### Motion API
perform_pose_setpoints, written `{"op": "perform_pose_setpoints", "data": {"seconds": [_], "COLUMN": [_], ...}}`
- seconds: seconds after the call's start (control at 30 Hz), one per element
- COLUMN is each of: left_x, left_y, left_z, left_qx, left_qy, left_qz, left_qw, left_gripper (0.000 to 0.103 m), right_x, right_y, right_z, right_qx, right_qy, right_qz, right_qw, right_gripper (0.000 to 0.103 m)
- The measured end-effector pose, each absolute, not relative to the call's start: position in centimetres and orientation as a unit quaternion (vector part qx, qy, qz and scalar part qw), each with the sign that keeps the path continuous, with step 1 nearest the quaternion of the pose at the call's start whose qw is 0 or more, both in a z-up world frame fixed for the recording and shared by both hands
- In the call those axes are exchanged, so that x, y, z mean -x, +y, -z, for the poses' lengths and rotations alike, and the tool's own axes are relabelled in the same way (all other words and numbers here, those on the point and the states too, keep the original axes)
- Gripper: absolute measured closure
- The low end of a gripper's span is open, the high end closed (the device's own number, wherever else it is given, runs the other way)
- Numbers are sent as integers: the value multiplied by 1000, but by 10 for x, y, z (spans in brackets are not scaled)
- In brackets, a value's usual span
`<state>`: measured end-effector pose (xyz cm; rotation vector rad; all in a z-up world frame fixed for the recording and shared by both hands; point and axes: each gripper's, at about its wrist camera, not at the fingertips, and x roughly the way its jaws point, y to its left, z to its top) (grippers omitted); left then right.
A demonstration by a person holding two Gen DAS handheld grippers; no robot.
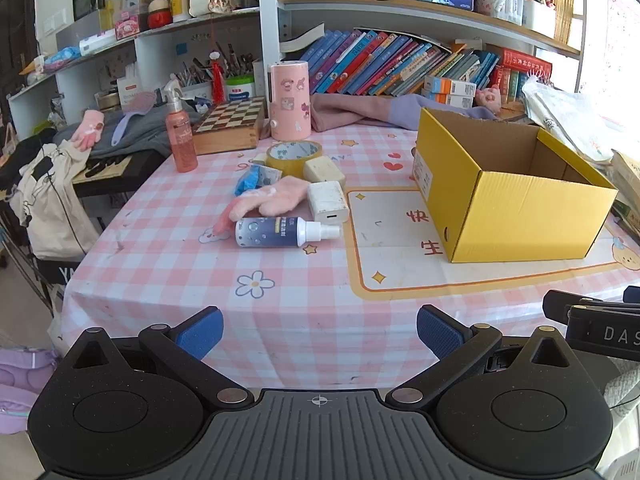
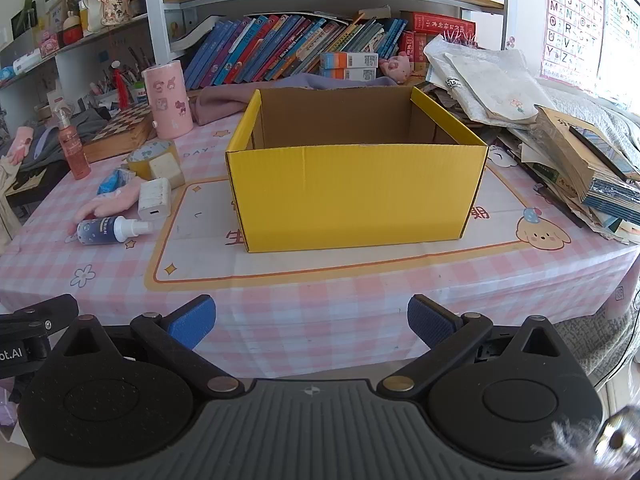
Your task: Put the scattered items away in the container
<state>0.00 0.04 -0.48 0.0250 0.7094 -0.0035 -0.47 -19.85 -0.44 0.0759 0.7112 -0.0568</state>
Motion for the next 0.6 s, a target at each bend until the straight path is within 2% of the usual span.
{"op": "perform_pose_setpoints", "data": {"seconds": [0.6], "left_x": [-5], "left_y": [-1], "left_z": [5], "left_qx": [-19], "left_qy": [353], "left_qz": [1], "left_qw": [936], "left_gripper": [0], "right_x": [3], "right_y": [-196], "right_z": [3], "right_qx": [-38], "right_qy": [347], "right_qz": [21], "right_qw": [937], "right_gripper": [0]}}
